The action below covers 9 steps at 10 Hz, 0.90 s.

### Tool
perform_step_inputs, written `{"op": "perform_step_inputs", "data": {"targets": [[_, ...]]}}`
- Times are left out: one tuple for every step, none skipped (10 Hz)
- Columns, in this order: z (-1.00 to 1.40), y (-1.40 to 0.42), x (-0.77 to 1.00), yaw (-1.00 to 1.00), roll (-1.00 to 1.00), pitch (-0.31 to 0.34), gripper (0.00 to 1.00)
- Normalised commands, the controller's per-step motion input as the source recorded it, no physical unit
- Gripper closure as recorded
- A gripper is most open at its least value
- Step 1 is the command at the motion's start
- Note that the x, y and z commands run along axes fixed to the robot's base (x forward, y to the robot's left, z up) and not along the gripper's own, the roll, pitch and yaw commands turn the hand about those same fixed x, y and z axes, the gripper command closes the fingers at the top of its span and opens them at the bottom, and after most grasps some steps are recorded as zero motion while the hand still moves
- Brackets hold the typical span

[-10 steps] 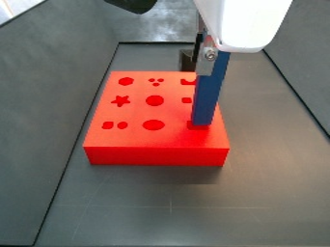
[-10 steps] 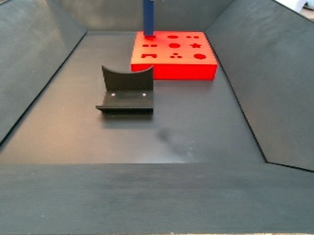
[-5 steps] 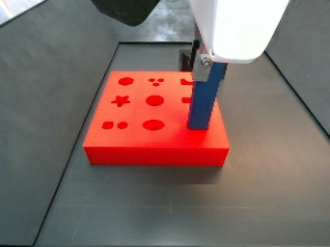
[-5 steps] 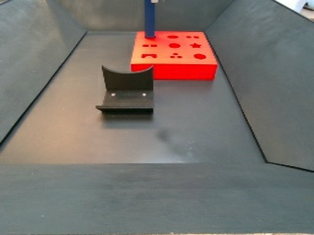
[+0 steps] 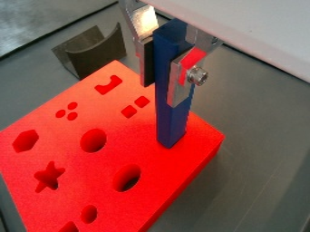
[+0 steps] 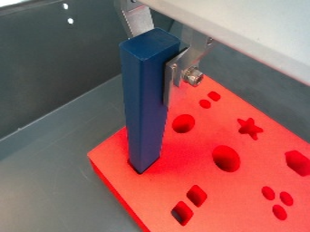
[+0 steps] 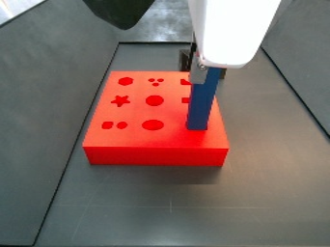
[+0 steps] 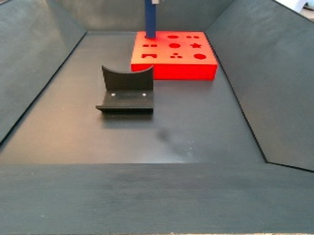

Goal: Pick up the rectangle object. Move up. Place the rectangle object on the fixture. Regrasp the rectangle object. Move to above the board. Insert the rectangle object.
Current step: Insert the rectangle object.

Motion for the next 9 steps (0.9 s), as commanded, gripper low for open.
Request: {"op": "perform_step_inputs", "data": {"targets": [[0.0, 0.0, 0.0, 0.0, 0.0, 0.016, 1.0], [-0.04, 0.0, 0.0, 0.0, 0.0, 0.0, 1.0], [-0.34, 0.0, 0.12, -0.07, 0.05, 0.067, 1.0], [-0.43, 0.05, 0.19, -0.14, 0.02, 0.211, 1.0], [-0.39, 0.06, 0.23, -0.18, 0.0, 0.316, 1.0], [-0.39, 0.02, 0.25, -0.21, 0.0, 0.371, 1.0], [-0.4, 0.01, 0.28, -0.29, -0.01, 0.39, 1.0], [-0.41, 0.0, 0.3, -0.34, -0.04, 0.367, 1.0], [-0.5, 0.08, 0.38, -0.38, -0.12, 0.276, 1.0]]}}
